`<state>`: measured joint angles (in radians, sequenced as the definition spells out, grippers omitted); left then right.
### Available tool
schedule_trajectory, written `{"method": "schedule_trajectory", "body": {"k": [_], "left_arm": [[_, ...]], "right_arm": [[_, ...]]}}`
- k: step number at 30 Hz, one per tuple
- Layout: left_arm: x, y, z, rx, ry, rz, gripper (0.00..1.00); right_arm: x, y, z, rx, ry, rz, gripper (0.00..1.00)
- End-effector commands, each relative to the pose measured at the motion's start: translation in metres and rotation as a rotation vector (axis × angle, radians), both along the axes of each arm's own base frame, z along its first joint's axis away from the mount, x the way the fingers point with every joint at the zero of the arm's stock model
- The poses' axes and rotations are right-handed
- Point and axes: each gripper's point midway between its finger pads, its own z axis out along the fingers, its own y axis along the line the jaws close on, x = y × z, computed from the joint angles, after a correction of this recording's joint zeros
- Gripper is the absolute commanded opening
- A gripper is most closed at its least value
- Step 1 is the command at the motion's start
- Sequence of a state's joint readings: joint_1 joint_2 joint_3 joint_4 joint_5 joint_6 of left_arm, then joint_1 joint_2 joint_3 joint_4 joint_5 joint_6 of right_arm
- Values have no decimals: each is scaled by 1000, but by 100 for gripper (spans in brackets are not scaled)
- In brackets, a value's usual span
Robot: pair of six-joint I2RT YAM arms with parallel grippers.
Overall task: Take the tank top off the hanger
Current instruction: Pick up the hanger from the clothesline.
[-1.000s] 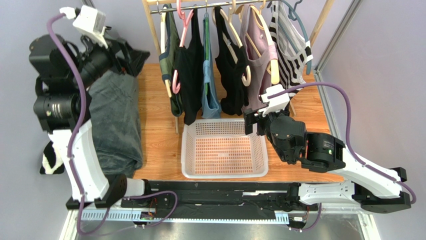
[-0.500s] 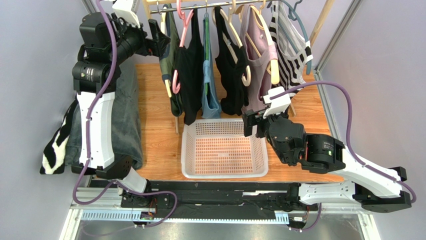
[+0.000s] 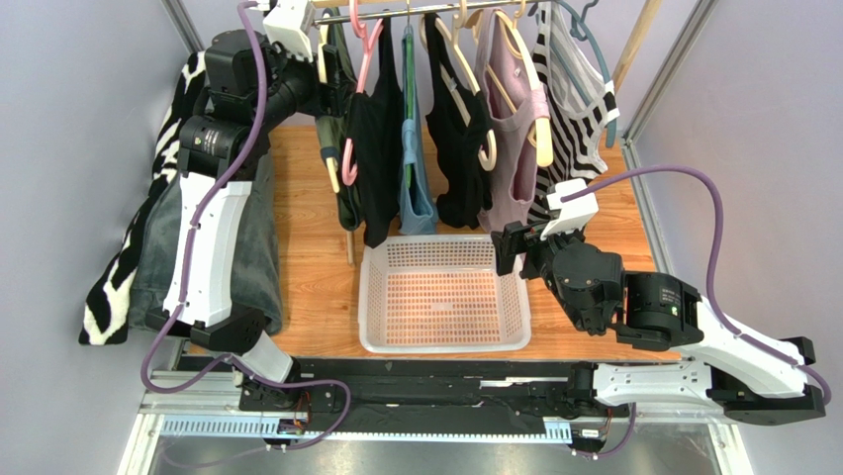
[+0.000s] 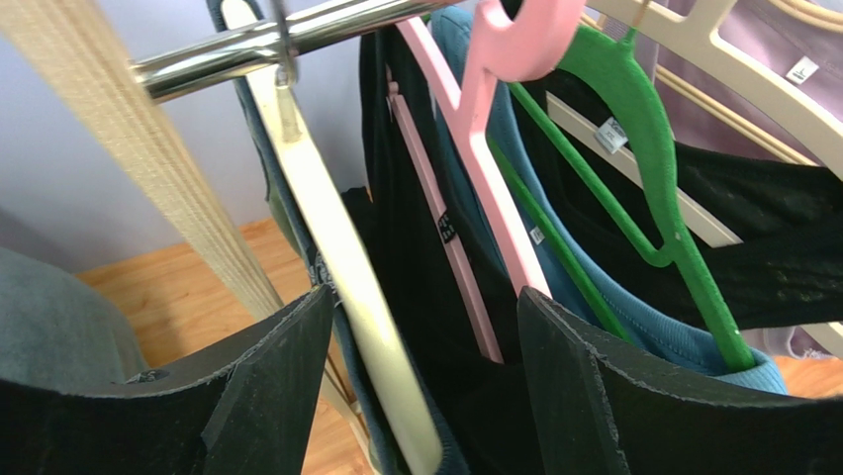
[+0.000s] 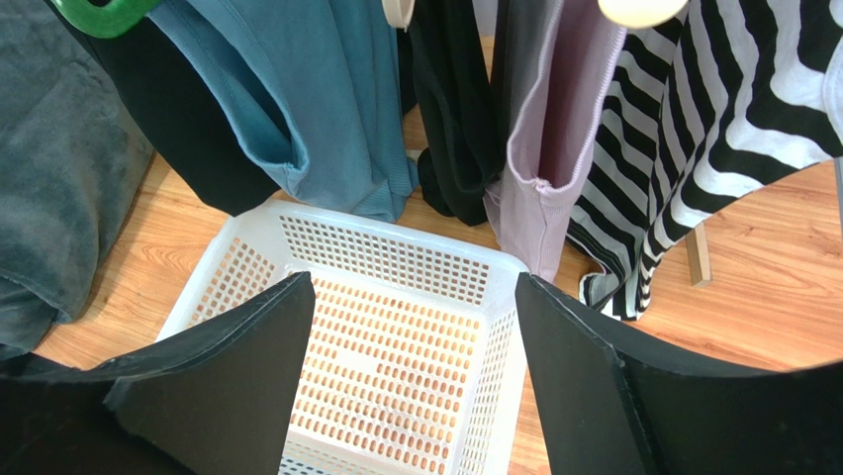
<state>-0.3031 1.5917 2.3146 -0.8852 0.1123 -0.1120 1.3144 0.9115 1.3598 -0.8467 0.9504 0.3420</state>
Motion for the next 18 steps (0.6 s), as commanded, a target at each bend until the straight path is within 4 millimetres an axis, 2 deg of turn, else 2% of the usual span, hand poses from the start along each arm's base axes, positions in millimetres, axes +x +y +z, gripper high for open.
{"method": "schedule_trajectory", "body": {"k": [1, 8, 10, 11, 13, 14, 16, 17, 18], "left_arm": [[2, 2, 12, 10, -55, 38, 76], [16, 13, 6, 32, -48, 117, 70], [22, 13, 2, 41, -41, 126, 64], [24, 12, 2, 42, -40, 127, 57], [28, 10, -1, 50, -37, 124, 50], [30, 9, -3, 53, -33, 127, 40], [29, 8, -1, 53, -38, 121, 30], [29, 8, -1, 55, -38, 122, 19], [26, 9, 4, 52, -50, 124, 14]], "right_arm": [[-3, -3, 1, 39, 10, -5, 79], [-6, -8, 6, 62, 12, 7, 77], [-7, -9, 7, 73, 12, 10, 75], [-7, -9, 7, 73, 14, 11, 74], [-7, -8, 7, 76, 16, 16, 72], [-7, -8, 7, 76, 17, 18, 70], [-7, -6, 5, 71, 21, 21, 69], [-8, -6, 5, 66, 21, 20, 68], [-7, -6, 4, 64, 22, 20, 66]]}}
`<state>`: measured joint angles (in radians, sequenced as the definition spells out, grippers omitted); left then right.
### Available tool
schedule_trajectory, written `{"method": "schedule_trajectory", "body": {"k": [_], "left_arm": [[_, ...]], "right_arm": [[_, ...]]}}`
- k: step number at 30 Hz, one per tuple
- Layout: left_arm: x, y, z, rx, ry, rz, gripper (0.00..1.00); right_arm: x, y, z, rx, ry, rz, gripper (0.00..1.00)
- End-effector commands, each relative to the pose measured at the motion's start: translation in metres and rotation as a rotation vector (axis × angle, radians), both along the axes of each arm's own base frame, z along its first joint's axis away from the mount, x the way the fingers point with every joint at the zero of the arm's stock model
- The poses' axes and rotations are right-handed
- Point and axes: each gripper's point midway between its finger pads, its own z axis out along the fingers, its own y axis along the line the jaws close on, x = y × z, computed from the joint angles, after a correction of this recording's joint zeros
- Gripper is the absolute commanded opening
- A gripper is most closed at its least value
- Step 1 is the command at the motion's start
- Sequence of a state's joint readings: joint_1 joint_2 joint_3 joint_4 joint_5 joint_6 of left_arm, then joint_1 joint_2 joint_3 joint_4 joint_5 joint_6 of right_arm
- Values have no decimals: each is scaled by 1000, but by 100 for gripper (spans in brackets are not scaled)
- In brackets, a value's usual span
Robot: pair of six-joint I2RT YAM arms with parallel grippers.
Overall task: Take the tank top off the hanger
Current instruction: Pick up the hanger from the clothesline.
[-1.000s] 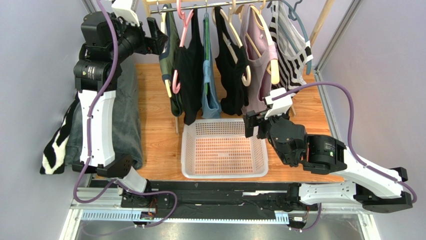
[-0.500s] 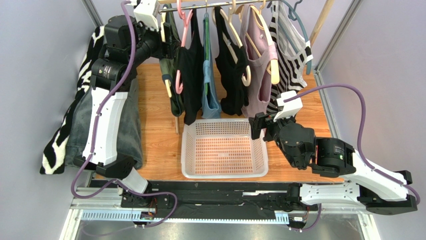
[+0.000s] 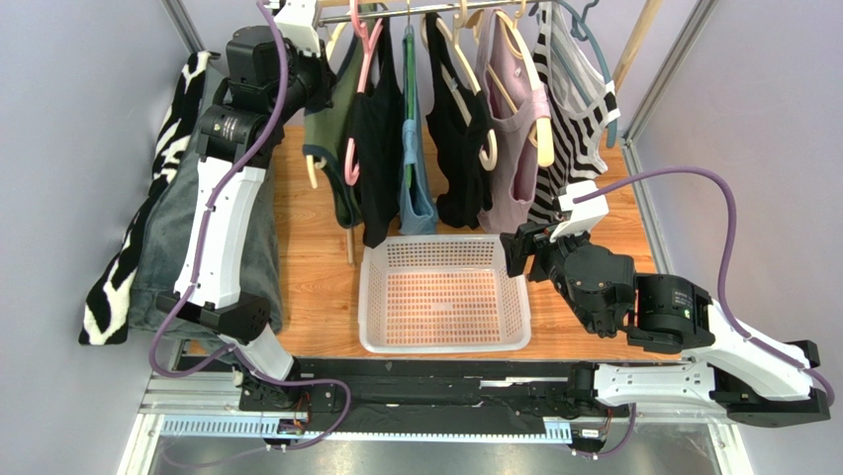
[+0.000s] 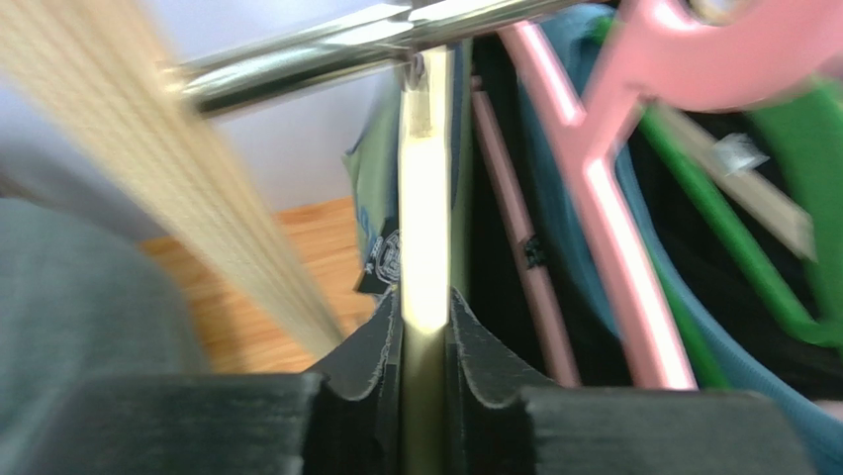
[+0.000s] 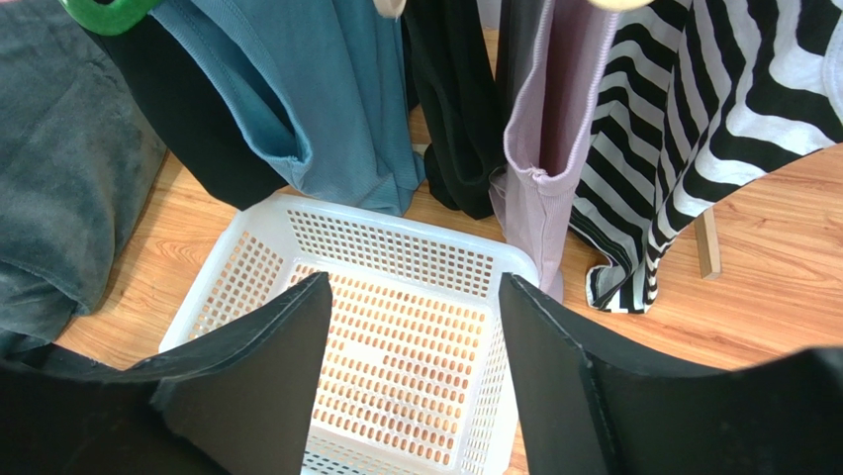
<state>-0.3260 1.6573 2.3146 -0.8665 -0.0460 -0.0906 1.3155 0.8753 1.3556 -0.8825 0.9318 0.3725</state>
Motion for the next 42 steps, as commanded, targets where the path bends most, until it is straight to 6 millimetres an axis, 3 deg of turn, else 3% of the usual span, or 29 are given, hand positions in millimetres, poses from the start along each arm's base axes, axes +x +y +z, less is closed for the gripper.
{"method": "schedule_trajectory", "body": {"k": [1, 3, 14, 21, 25, 29, 32, 36, 40, 42], "left_arm": [[-8, 2, 29, -2, -86, -3, 9], [-14, 7, 39, -1, -113, 14, 0], [-54, 34, 98, -2, -280, 70, 0], [-83, 40, 118, -19, -337, 48, 0], [-98, 38, 104, -6, -295, 4, 0], [-128, 40, 90, 35, -270, -54, 0], [-151, 30, 76, 78, -227, -166, 0], [-168, 23, 28, 130, -45, -254, 0], [-158, 39, -8, 159, 27, -155, 0], [-146, 46, -1, 168, -31, -95, 0]], "right_arm": [[-2, 2, 6, 36, 4, 6, 65], [-2, 3, 6, 33, 5, 11, 63], [-3, 6, 1, 29, 16, 22, 57], [-5, 3, -2, 30, 26, 21, 56], [-5, 0, -3, 24, 32, 18, 56], [-6, -5, -2, 18, 30, 7, 56], [-5, -9, 2, 25, 23, 0, 56], [-5, -12, 7, 27, 19, -9, 56], [-5, -12, 6, 26, 24, -17, 56], [-5, -12, 5, 24, 30, -18, 56]]}}
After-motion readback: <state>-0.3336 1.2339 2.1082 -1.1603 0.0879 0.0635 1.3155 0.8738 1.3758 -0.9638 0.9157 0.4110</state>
